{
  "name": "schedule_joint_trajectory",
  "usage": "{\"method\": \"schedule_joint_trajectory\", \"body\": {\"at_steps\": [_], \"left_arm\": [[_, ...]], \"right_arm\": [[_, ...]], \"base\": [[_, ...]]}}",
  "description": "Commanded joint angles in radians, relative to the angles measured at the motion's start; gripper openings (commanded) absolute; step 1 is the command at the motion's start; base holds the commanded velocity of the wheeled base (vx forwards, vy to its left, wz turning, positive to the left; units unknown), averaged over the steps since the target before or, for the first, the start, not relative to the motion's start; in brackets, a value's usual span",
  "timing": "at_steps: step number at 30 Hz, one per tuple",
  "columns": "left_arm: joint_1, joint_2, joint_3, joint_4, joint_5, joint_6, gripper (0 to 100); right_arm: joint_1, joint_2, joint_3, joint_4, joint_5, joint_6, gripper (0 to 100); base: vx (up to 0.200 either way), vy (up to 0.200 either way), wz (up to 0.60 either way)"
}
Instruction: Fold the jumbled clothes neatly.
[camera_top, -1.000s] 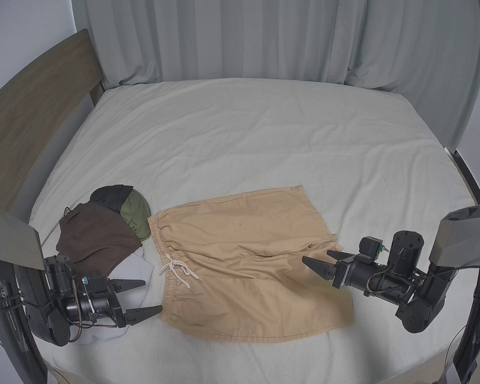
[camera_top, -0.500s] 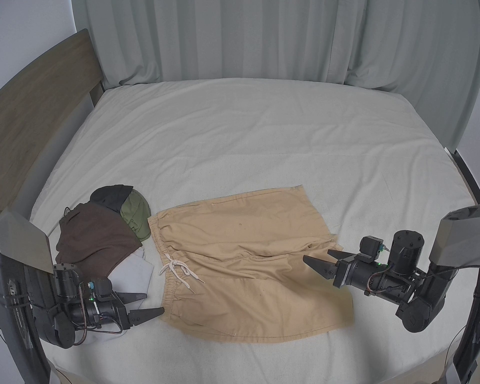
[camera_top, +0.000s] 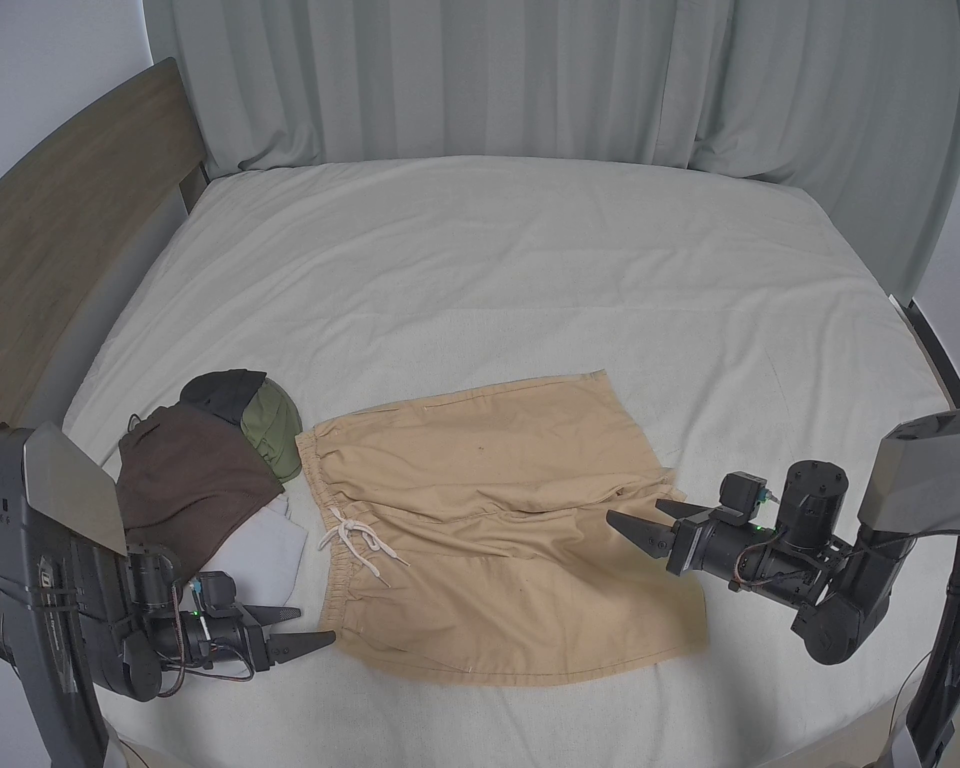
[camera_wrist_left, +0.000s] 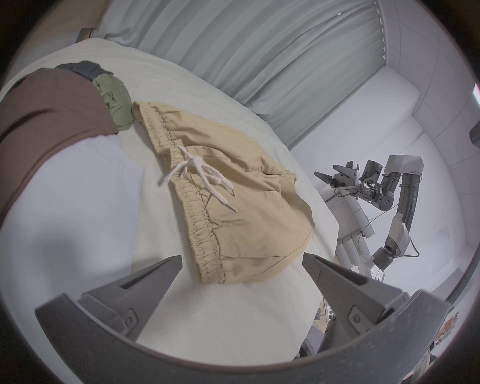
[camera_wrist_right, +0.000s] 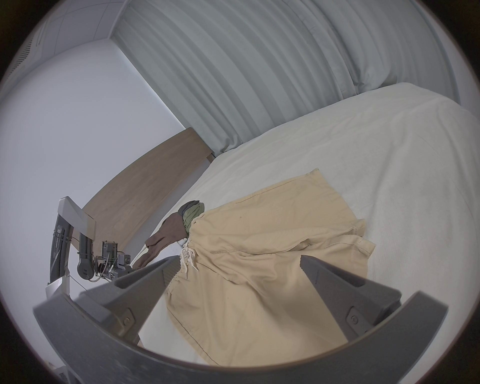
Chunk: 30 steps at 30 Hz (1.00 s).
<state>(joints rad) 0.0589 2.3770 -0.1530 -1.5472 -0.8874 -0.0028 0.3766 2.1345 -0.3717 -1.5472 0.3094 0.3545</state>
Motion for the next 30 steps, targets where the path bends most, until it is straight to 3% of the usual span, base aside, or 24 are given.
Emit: {"method": "schedule_joint_trajectory", "body": {"at_steps": [1, 6, 11, 16, 30], "left_arm": [[0.004, 0.044, -0.016, 0.001, 0.001, -0.005, 100], [-0.001, 0.062, -0.025, 0.001, 0.002, -0.022, 100], [-0.033, 0.094, -0.079, 0.001, 0.061, -0.138, 100], [-0.054, 0.100, -0.088, 0.001, 0.079, -0.197, 100], [-0.097, 0.126, -0.102, -0.001, 0.082, -0.238, 100]], "right_arm": [[0.001, 0.004, 0.000, -0.001, 0.001, 0.000, 100], [0.002, 0.005, -0.001, -0.001, 0.001, 0.000, 100], [-0.001, 0.004, -0.004, -0.001, 0.001, 0.000, 100], [-0.001, 0.005, -0.004, -0.001, 0.001, 0.000, 100], [-0.001, 0.005, -0.004, -0.001, 0.001, 0.000, 100]], "base": [[0.000, 0.000, 0.00], [0.000, 0.000, 0.00], [0.000, 0.000, 0.00], [0.000, 0.000, 0.00], [0.000, 0.000, 0.00]]}}
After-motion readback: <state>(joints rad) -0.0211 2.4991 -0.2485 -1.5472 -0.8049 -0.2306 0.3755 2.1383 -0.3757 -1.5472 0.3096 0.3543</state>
